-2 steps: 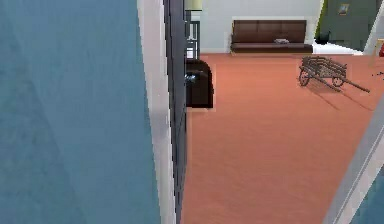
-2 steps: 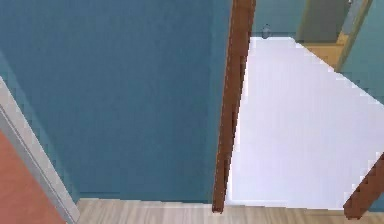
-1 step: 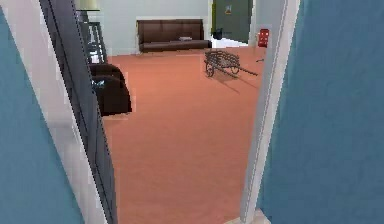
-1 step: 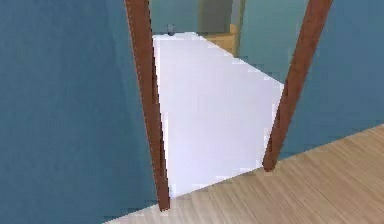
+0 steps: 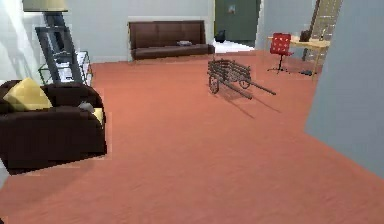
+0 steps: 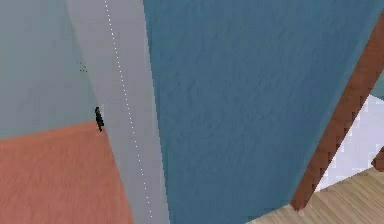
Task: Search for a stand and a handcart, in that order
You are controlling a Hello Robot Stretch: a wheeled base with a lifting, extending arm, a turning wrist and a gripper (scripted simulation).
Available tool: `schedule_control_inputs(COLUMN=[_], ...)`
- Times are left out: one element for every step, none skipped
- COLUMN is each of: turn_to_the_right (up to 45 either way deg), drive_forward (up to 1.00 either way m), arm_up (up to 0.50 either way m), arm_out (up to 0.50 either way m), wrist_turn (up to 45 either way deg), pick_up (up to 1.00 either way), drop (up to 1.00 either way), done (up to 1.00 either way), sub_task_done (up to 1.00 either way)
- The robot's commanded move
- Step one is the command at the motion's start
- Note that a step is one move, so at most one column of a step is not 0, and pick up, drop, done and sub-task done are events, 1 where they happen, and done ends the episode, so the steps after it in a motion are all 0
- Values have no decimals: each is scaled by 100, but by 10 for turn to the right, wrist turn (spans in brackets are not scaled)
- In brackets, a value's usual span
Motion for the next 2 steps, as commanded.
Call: schedule_control_inputs(turn_to_the_right=[90, 0], drive_forward=[0, 10], arm_up=[0, 0], arm_out=[0, 0], wrist_turn=[0, 0], pick_up=[0, 0], drop=[0, 0], done=[0, 0], sub_task_done=[0, 0])
